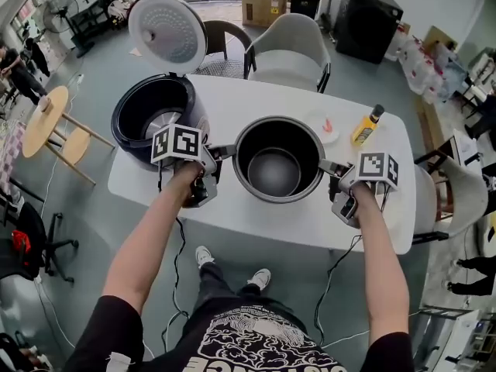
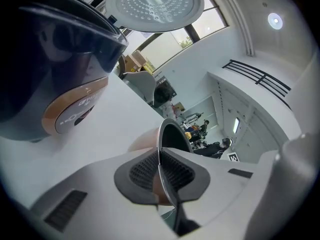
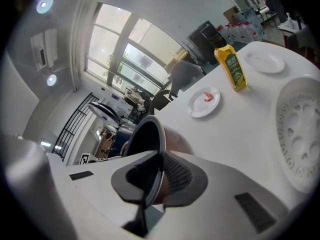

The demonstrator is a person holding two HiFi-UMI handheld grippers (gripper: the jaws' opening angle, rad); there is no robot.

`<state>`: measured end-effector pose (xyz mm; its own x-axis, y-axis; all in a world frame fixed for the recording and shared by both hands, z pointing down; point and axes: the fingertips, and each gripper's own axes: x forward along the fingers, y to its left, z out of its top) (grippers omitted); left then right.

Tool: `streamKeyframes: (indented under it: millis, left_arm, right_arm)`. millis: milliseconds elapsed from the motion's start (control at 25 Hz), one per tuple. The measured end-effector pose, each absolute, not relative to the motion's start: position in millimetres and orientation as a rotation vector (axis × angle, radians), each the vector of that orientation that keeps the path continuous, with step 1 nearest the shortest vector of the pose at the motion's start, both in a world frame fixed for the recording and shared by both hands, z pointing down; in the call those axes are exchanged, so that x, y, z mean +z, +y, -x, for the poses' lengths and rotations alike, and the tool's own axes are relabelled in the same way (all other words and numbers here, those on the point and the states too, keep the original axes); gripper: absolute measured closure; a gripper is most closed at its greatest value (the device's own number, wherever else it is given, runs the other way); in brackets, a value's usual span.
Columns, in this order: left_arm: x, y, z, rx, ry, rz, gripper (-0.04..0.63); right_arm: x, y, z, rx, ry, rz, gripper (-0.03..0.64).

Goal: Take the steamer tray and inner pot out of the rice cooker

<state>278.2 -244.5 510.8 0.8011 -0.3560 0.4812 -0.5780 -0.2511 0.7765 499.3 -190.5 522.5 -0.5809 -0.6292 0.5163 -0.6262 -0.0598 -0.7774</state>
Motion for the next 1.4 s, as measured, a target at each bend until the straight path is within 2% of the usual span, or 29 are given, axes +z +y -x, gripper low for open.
streamKeyframes:
  millis: [600, 760, 840, 1080, 1400]
  left_arm:
    - [537, -242, -278, 0.229, -0.726, -1.832, 0.56]
    - [528, -246, -277, 0.249, -0.778, -1.86, 0.55]
    - [521, -246, -277, 0.298, -0.828, -1.9, 0.524]
    - [477, -240, -273, 0.414, -0.919, -2.047, 0.528]
    - [388, -239, -281, 0.431, -0.974, -2.301, 0.54]
  right_arm:
    - [545, -192, -500, -1.791, 2.183, 1.414, 0.561]
    - [539, -192, -506, -1.741, 2.253, 1.447, 0.554]
    - [533, -194, -518, -1.693, 2.269, 1.51, 0.555]
    - [482, -195, -518, -1.513, 2.36, 1.607, 0.561]
    - [390, -193, -490, -1.136, 2.527, 1.726, 0.579]
